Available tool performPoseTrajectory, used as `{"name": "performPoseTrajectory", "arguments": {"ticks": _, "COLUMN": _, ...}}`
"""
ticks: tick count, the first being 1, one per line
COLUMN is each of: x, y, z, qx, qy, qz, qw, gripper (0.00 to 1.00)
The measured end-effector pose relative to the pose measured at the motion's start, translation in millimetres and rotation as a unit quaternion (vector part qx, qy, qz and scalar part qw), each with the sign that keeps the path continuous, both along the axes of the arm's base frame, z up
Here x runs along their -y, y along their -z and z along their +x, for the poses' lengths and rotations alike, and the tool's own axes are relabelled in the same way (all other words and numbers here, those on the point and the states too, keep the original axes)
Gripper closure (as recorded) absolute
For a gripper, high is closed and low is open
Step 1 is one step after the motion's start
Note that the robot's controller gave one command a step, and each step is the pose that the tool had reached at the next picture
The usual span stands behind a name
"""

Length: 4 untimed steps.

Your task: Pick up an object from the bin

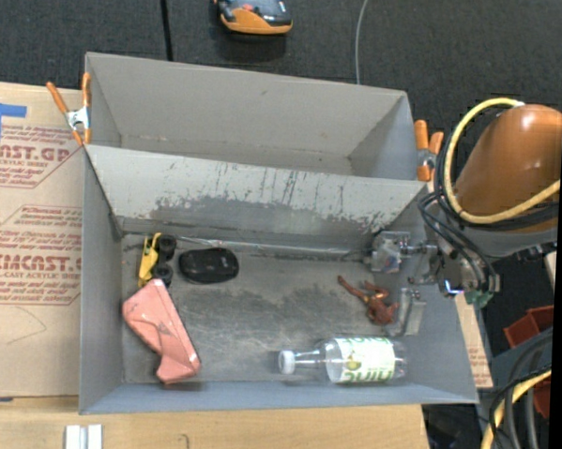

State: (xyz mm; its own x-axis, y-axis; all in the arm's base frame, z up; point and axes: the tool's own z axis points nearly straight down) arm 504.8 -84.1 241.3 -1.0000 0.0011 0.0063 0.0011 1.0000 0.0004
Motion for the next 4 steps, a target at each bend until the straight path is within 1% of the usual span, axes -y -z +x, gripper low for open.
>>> {"name": "performPoseTrajectory", "arguments": {"ticks": 1, "x": -1, "y": -5, "z": 1.6, "qx": 0.0042, "qy": -0.001, "qz": 0.000, "qw": 1.0000, "gripper": 0.00}}
{"name": "performPoseTrajectory", "arguments": {"ticks": 2, "x": 3, "y": 53, "z": -6.1, "qx": 0.0056, "qy": -0.052, "qz": 0.000, "qw": 0.9986, "gripper": 0.00}}
{"name": "performPoseTrajectory", "arguments": {"ticks": 3, "x": 16, "y": 82, "z": -24.1, "qx": 0.0029, "qy": -0.081, "qz": 0.000, "qw": 0.9967, "gripper": 0.00}}
{"name": "performPoseTrajectory", "arguments": {"ticks": 4, "x": 28, "y": 109, "z": -26.1, "qx": 0.0021, "qy": -0.148, "qz": 0.001, "qw": 0.9890, "gripper": 0.00}}
